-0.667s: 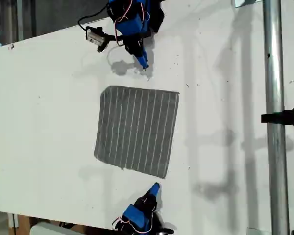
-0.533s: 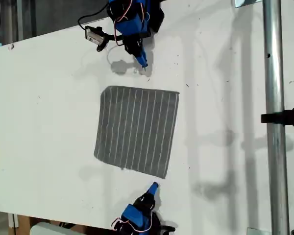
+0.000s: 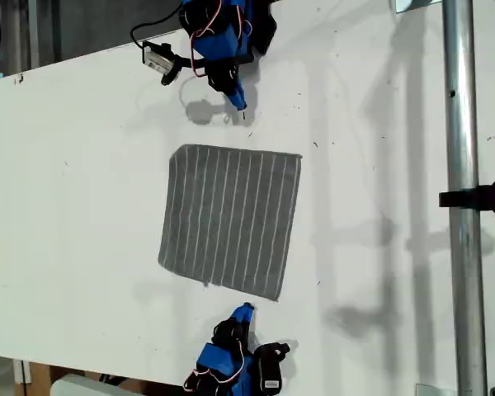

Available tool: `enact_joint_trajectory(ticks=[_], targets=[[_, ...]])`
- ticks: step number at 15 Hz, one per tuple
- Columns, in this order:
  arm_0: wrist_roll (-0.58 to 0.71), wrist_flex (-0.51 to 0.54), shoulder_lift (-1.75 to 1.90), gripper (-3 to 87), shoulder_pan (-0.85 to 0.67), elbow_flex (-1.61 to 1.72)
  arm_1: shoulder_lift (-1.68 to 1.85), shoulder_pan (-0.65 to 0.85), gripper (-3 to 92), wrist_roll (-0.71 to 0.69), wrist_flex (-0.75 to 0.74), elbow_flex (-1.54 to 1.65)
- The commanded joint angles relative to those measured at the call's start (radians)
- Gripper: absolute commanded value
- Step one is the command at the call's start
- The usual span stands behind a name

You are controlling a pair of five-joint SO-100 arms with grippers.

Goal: Grasp corners of a towel and fold twice.

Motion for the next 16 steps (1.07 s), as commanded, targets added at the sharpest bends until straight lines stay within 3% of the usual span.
enact_joint_trajectory(ticks=[1, 5, 8, 12, 15, 16], targets=[[-0.035, 0.002, 0.005, -2.1, -0.009, 0.003, -0.005, 0.003, -0.3, 0.009, 0.008, -0.028], [-0.017, -0.009, 0.0, -2.9, -0.008, -0.064, -0.063, -0.026, -0.3, 0.028, 0.054, -0.215], [-0.011, 0.0, -0.299, -2.9, 0.028, -0.354, -0.523, -0.078, -0.3, -0.003, -0.044, -0.548], [0.097, 0.138, -0.851, -2.9, 0.071, -0.92, -1.066, -0.164, -0.3, -0.052, -0.055, -1.011], [0.104, 0.31, -1.121, -2.9, 0.104, -1.233, -1.393, -0.218, -0.3, -0.075, 0.035, -1.333], [0.106, 0.311, -1.155, -2.9, 0.114, -1.279, -1.5, -0.232, -0.3, -0.086, 0.092, -1.46]])
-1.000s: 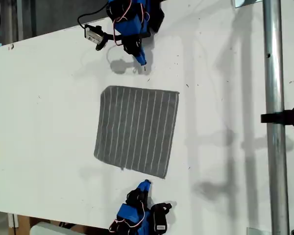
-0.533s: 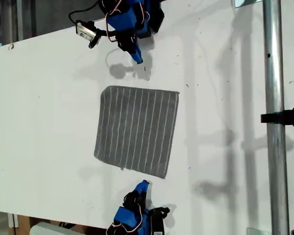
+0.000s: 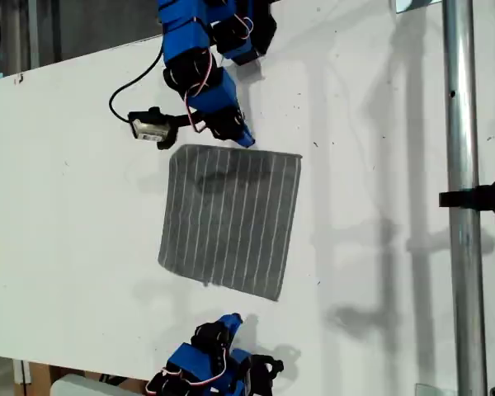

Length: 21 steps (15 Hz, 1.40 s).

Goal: Grasp corners of a towel and fold twice.

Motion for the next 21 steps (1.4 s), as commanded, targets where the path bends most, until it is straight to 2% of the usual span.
enact_joint_trajectory(ticks=[1, 5, 7, 9, 16, 17, 18, 19, 21], targets=[[0.003, 0.026, -0.071, -2.9, 0.029, -0.149, -0.193, -0.031, 2.1, -0.046, 0.098, -0.313], [-0.009, 0.031, -0.103, -2.9, 0.041, -0.146, -0.382, -0.031, 27.1, -0.084, 0.133, -0.344], [-0.014, 0.026, -0.1, -2.9, 0.041, -0.133, -0.483, -0.049, 34.0, -0.106, 0.061, -0.279], [-0.017, 0.009, -0.098, -2.9, 0.041, -0.114, -0.592, -0.077, 34.3, -0.11, 0.002, -0.276], [-0.044, -0.02, -0.078, -2.9, 0.049, -0.026, -0.787, -0.089, 26.8, -0.104, -0.233, -0.201], [-0.048, -0.028, -0.072, -2.9, 0.049, -0.009, -0.811, -0.083, 21.1, -0.103, -0.25, -0.209], [-0.055, -0.031, -0.067, -2.9, 0.051, 0.002, -0.822, -0.074, 6.6, -0.098, -0.25, -0.219], [-0.058, -0.032, -0.064, -2.9, 0.051, 0.005, -0.822, -0.071, 2.0, -0.091, -0.253, -0.219], [-0.061, -0.035, -0.063, -2.9, 0.051, 0.006, -0.822, -0.072, -0.2, -0.094, -0.265, -0.219]])
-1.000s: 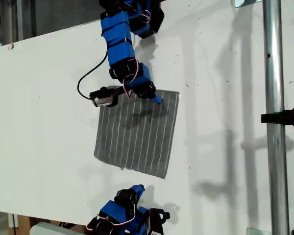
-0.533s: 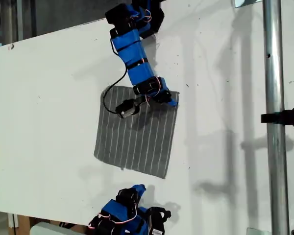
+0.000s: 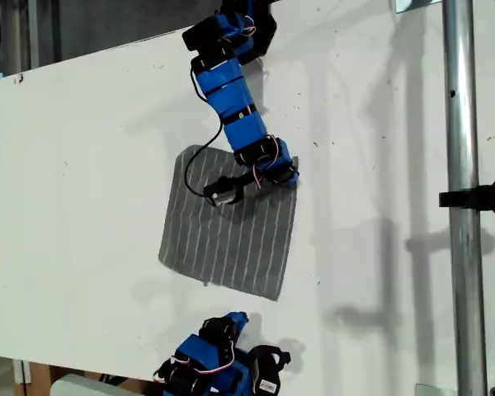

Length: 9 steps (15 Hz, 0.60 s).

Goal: Grasp corners of a towel and fold twice.

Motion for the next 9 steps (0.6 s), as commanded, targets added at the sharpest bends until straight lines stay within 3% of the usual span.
enact_joint_trajectory(ticks=[1, 4, 6, 7, 8, 9], targets=[[-0.008, -0.017, 0.025, -2.9, 0.011, -0.014, -0.002, 0.011, -0.2, 0.003, -0.014, 0.003], [0.037, 0.015, -0.103, -2.9, 0.011, -0.163, 0.002, 0.009, -0.2, 0.0, -0.034, 0.0], [0.146, 0.043, -0.272, -2.8, 0.011, -0.321, -0.002, 0.011, -0.2, -0.002, -0.04, 0.002], [0.206, 0.038, -0.35, 10.1, 0.012, -0.376, -0.002, 0.011, -0.2, -0.002, -0.04, 0.002], [0.221, 0.035, -0.411, 32.0, 0.018, -0.4, -0.002, 0.009, -0.2, -0.002, -0.04, 0.002], [0.291, -0.003, -0.448, 32.6, 0.021, -0.39, -0.002, 0.005, -0.2, 0.0, -0.041, 0.002]])
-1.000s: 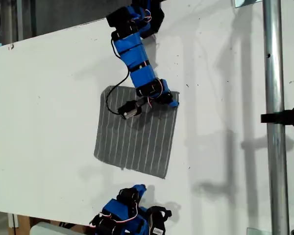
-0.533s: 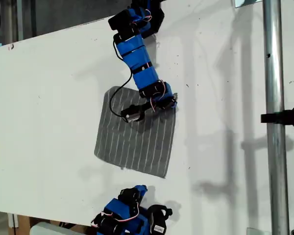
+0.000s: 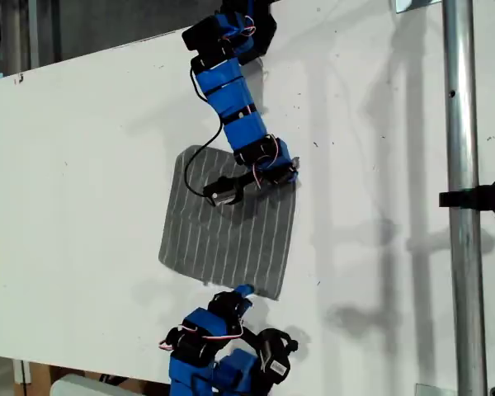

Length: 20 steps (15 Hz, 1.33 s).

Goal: Grasp corners of a towel and fold twice.

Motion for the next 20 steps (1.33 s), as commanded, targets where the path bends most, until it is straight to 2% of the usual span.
enact_joint_trajectory(ticks=[1, 4, 6, 8, 10, 11, 12, 14, 17, 20], targets=[[0.115, -0.064, -0.064, 33.2, 0.018, -0.044, -0.002, 0.002, -0.2, 0.002, -0.011, -0.006], [0.115, -0.164, -0.192, 33.4, 0.023, 0.072, 0.018, -0.006, -0.3, 0.008, -0.008, -0.008], [0.066, -0.293, -0.27, 32.8, 0.034, 0.186, 0.029, -0.012, -0.3, 0.012, -0.008, -0.008], [0.005, -0.469, -0.259, 31.1, 0.046, 0.364, 0.035, -0.02, -0.3, 0.015, -0.003, -0.008], [-0.009, -0.555, -0.276, 30.4, 0.04, 0.426, 0.035, -0.018, -0.3, 0.015, -0.005, -0.008], [-0.018, -0.601, -0.284, 27.5, 0.034, 0.459, 0.035, -0.014, -0.3, 0.014, -0.005, -0.008], [-0.035, -0.652, -0.282, 19.8, 0.026, 0.499, 0.035, -0.012, -0.3, 0.012, -0.003, -0.008], [-0.061, -0.71, -0.261, -2.9, 0.009, 0.549, 0.035, -0.012, -0.3, 0.014, -0.002, -0.005], [-0.046, -0.666, -0.212, -2.9, 0.006, 0.503, 0.054, -0.011, -0.3, 0.011, 0.0, -0.006], [-0.038, -0.486, -0.14, -2.8, 0.012, 0.341, 0.179, -0.021, -0.3, -0.012, 0.02, -0.012]])
